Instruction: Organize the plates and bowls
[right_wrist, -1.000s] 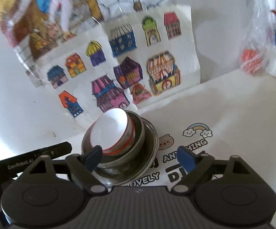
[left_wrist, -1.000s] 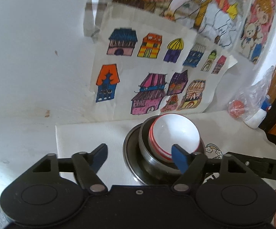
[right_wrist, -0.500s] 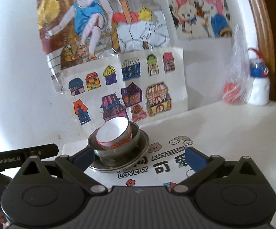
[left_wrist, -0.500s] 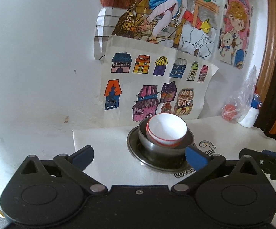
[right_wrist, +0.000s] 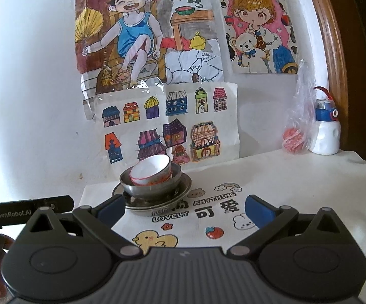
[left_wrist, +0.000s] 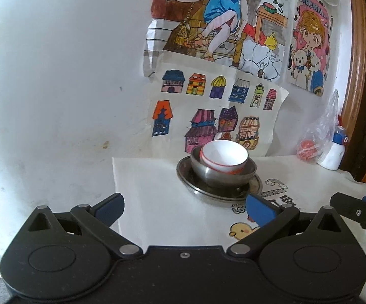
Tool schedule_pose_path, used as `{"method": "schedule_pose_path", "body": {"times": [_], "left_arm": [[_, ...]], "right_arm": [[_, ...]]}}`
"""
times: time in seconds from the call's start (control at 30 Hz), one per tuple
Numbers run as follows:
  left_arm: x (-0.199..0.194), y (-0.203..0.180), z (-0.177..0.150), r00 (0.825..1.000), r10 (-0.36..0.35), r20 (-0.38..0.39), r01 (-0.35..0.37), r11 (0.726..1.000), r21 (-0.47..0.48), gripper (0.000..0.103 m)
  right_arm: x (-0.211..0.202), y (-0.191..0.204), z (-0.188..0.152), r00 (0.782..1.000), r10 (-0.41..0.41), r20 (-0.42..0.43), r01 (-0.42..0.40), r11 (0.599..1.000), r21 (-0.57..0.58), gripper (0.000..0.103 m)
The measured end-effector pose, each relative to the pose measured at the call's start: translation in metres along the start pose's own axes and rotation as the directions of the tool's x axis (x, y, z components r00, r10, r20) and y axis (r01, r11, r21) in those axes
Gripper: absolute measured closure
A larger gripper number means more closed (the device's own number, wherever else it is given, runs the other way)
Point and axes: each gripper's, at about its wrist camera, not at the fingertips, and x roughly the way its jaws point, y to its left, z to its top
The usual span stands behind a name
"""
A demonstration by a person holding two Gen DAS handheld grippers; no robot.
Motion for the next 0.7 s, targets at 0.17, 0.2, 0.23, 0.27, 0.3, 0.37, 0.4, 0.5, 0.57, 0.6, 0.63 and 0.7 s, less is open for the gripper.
{"method": "schedule_pose_path", "body": {"times": [0.17,0.2,0.23,0.27,0.3,0.37,0.4,0.5,0.57,0.6,0.63,0.7], "left_arm": [[-0.008,0.003,-0.013,0.999,0.033,0.019,-0.033,0.999,-0.016,0.001],[-0.009,0.004,-0.015,0.999,0.038,0.021,-0.038,0.999,-0.018,0.001],[-0.01,0.004,-0.017,0.999,0.044,0.023,-0.043,0.999,-0.019,0.001],[-0.011,0.004,-0.02,0.999,0.047,0.025,-0.047,0.999,-0.019,0.001],[-0.012,0.004,-0.022,0.998,0.05,0.027,-0.049,0.999,-0.017,0.001],[-0.012,0.005,-0.025,0.998,0.055,0.032,-0.055,0.998,-0.015,0.001],[-0.012,0.005,-0.026,0.998,0.059,0.034,-0.059,0.998,-0.016,0.001],[-0.011,0.005,-0.029,0.998,0.057,0.035,-0.056,0.998,-0.019,0.001],[-0.011,0.005,-0.03,0.998,0.056,0.034,-0.055,0.998,-0.015,0.001],[-0.01,0.004,-0.03,0.998,0.057,0.037,-0.056,0.998,-0.014,0.001],[-0.011,0.004,-0.031,0.997,0.058,0.041,-0.058,0.998,-0.013,0.001],[-0.01,0.004,-0.031,0.997,0.06,0.042,-0.059,0.998,-0.012,0.001]], "right_arm": [[-0.004,-0.001,-0.014,1.0,-0.003,-0.001,0.003,1.0,0.02,0.0],[-0.004,-0.002,-0.016,1.0,-0.005,-0.001,0.005,1.0,0.027,0.0],[-0.004,-0.003,-0.018,1.0,-0.007,-0.004,0.007,0.999,0.036,0.0],[-0.005,-0.004,-0.02,1.0,-0.008,-0.004,0.008,0.999,0.043,0.0],[-0.005,-0.005,-0.021,1.0,-0.01,-0.004,0.01,0.999,0.051,0.0],[-0.005,-0.007,-0.023,1.0,-0.013,-0.004,0.013,0.998,0.067,0.0],[-0.005,-0.008,-0.023,1.0,-0.013,-0.006,0.013,0.997,0.072,0.0],[-0.003,-0.009,-0.026,1.0,-0.008,-0.023,0.01,0.997,0.081,0.0],[-0.002,-0.009,-0.026,0.999,0.005,-0.04,-0.001,0.997,0.082,0.0],[-0.002,-0.009,-0.027,0.999,0.009,-0.044,-0.006,0.997,0.08,0.0],[-0.001,-0.009,-0.027,0.999,0.012,-0.047,-0.008,0.997,0.076,0.0],[-0.001,-0.008,-0.027,0.999,0.014,-0.051,-0.011,0.997,0.071,0.0]]}}
